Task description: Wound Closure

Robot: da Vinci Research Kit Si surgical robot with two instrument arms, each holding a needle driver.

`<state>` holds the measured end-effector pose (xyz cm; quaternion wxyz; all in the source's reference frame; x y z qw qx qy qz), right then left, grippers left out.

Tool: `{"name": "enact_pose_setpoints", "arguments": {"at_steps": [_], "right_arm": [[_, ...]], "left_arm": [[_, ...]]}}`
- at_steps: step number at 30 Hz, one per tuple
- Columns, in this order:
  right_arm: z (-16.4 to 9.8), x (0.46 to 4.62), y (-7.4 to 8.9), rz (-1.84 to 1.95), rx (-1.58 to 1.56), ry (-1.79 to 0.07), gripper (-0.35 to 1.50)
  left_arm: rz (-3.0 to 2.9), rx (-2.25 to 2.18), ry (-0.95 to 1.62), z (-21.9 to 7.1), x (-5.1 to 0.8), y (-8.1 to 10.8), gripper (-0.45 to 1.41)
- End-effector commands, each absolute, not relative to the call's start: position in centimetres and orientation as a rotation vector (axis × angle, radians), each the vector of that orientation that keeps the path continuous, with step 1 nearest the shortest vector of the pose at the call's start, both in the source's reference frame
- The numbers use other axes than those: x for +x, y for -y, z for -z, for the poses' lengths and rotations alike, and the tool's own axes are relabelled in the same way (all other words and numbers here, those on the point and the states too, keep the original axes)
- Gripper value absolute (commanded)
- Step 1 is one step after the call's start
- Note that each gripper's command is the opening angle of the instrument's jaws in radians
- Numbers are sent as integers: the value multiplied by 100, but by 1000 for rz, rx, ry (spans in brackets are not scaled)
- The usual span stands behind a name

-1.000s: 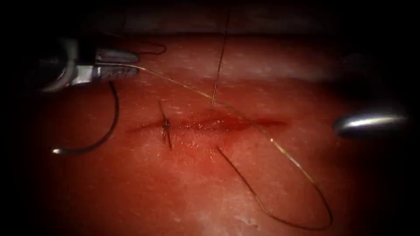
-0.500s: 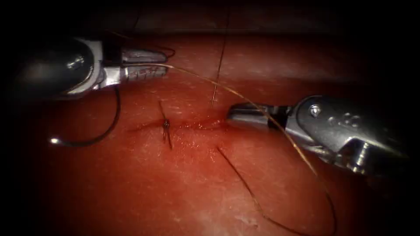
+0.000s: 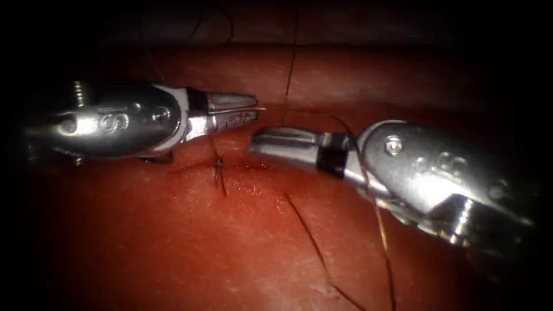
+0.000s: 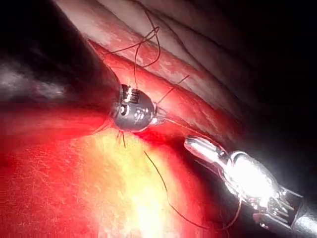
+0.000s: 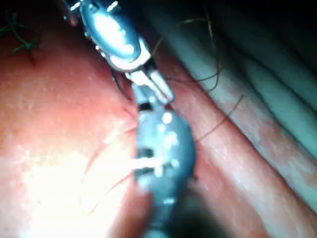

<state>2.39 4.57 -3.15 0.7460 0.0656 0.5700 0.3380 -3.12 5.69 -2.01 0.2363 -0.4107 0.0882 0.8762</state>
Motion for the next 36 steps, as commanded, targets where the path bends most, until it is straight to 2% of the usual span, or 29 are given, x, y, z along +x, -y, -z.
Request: {"name": "enact_pose_setpoints", "arguments": {"at_steps": [1, 5, 7, 11, 12, 13, 14, 16, 21, 23, 30, 36], "right_arm": [[309, 244, -461, -755, 120, -1245, -35], [301, 245, -468, -821, 37, -1221, -33], [298, 248, -468, -834, 20, -1219, -16], [291, 253, -467, -850, 11, -1215, -13], [285, 255, -466, -860, 0, -1212, 10], [285, 255, -466, -860, 0, -1212, 10], [275, 257, -464, -867, -24, -1196, 51], [268, 258, -461, -866, -30, -1148, 66], [261, 259, -452, -844, -11, -1046, 76], [260, 260, -447, -822, 33, -1022, 96], [266, 269, -441, -764, 69, -1043, 96], [266, 282, -429, -676, 165, -1050, 84]], "left_arm": [[-2406, -1133, -237, 199, -315, -569, -35], [-2483, -1134, -234, 218, -322, -550, -35], [-2491, -1146, -227, 227, -332, -546, -35], [-2530, -1142, -231, 239, -349, -540, -35], [-2535, -1142, -228, 245, -351, -538, -35], [-2535, -1142, -228, 245, -351, -538, -35], [-2535, -1144, -217, 252, -349, -540, -35], [-2533, -1153, -201, 260, -342, -545, -35], [-2536, -1157, -189, 281, -327, -561, -35], [-2543, -1139, -206, 293, -318, -570, -35], [-2546, -1136, -206, 300, -315, -583, -35], [-2565, -1146, -218, 294, -335, -600, -35]]}}
